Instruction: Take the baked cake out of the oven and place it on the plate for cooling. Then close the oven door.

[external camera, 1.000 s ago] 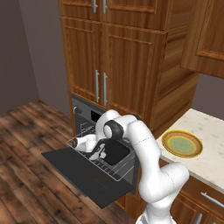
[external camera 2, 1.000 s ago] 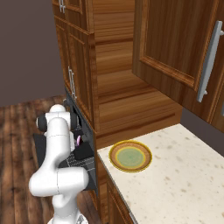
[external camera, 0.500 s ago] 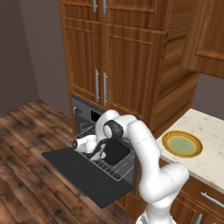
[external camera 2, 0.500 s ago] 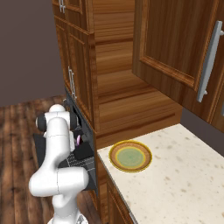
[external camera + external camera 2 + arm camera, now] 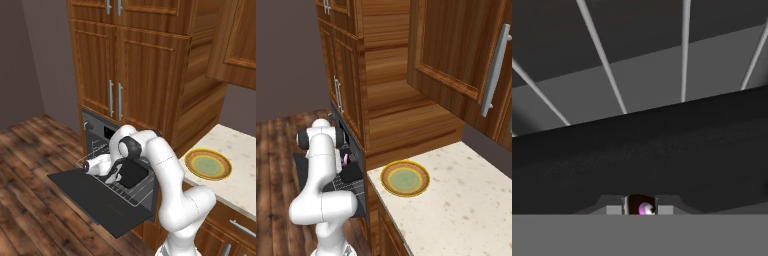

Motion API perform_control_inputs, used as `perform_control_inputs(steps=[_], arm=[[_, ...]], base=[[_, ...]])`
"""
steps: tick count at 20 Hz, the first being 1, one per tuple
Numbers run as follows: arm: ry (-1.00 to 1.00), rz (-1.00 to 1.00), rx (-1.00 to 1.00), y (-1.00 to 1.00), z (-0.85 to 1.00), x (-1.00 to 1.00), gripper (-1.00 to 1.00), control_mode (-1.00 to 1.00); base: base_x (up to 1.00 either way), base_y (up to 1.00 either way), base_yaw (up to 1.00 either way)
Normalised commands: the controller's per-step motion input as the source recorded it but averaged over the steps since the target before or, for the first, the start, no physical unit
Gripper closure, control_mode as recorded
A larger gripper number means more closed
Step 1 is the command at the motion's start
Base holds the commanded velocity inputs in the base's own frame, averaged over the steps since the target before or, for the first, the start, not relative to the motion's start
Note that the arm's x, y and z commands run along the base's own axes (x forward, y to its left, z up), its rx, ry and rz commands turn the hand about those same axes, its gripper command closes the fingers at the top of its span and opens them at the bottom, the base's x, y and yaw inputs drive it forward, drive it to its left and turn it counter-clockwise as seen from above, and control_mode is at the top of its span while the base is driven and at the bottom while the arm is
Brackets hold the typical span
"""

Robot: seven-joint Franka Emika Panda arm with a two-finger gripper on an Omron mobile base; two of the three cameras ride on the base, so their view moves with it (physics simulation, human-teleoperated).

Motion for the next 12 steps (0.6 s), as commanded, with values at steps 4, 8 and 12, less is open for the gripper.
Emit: perform_control_inputs(steps=[4, 8, 12], arm=[[-0.07, 0.00, 0.00, 0.01, 0.01, -0.18, 1.00, -1.00], [-0.02, 0.00, 0.00, 0.01, 0.34, -0.56, 1.00, -1.00], [0.00, -0.02, 0.00, 0.00, 0.54, -0.81, 1.00, -1.00]], base=[[0.00, 0.00, 0.00], [0.00, 0.00, 0.00], [0.00, 0.00, 0.00]])
